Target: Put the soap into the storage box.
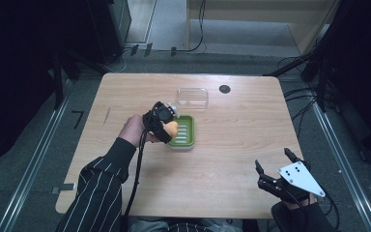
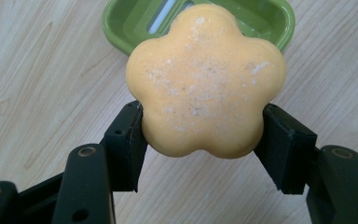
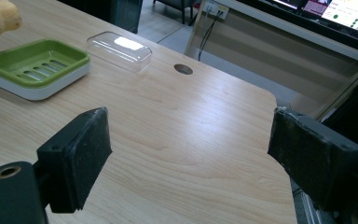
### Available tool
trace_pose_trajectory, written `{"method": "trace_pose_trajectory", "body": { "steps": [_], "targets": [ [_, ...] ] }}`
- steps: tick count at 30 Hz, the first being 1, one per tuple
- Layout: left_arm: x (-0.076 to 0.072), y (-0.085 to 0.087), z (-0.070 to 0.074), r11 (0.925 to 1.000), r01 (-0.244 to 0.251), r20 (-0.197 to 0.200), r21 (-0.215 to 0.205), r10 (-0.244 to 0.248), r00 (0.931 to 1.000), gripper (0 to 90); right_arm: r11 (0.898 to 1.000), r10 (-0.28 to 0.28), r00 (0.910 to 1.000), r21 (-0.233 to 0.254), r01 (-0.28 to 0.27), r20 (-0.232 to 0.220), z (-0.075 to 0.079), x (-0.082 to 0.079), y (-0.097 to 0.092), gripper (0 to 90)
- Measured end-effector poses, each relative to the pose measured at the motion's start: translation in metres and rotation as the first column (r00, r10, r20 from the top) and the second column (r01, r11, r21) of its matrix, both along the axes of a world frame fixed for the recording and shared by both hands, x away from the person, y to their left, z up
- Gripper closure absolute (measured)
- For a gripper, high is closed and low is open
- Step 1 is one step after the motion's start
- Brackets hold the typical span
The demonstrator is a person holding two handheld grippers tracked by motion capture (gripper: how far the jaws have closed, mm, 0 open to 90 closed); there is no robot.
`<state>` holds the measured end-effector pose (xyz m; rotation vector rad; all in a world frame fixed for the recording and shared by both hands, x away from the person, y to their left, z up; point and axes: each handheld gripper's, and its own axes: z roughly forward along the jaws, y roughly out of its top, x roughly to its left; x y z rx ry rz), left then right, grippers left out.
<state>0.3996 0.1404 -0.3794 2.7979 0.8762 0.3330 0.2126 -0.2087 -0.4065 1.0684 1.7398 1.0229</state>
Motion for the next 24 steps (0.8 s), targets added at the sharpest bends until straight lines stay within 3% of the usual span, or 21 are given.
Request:
{"method": "trace_pose_trajectory", "body": {
  "steps": [24],
  "targets": [
    [0.016, -0.021, -0.01, 0.9986, 0.054, -0.002, 0.001, -0.054, 0.9986, 39.6, 1.0, 0.005, 1.0, -0.002, -0.005, -0.001, 0.0, 0.001, 0.001, 13.3]
  ]
}}
